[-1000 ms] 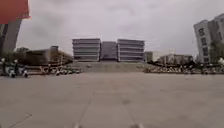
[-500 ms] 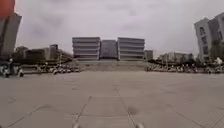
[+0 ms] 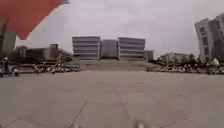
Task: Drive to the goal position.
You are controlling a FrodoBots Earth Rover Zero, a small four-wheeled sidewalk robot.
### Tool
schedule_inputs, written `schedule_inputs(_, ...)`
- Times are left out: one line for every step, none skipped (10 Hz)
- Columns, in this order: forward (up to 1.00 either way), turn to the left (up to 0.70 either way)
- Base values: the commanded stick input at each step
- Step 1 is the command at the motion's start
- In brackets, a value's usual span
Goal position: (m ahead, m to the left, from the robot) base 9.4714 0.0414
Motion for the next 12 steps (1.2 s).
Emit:
schedule_inputs(0.85,0.0)
schedule_inputs(0.85,0.0)
schedule_inputs(0.85,0.0)
schedule_inputs(0.85,0.0)
schedule_inputs(0.85,0.0)
schedule_inputs(0.85,0.0)
schedule_inputs(0.85,0.0)
schedule_inputs(0.85,0.0)
schedule_inputs(0.85,0.0)
schedule_inputs(0.85,0.0)
schedule_inputs(0.85,0.0)
schedule_inputs(0.85,0.0)
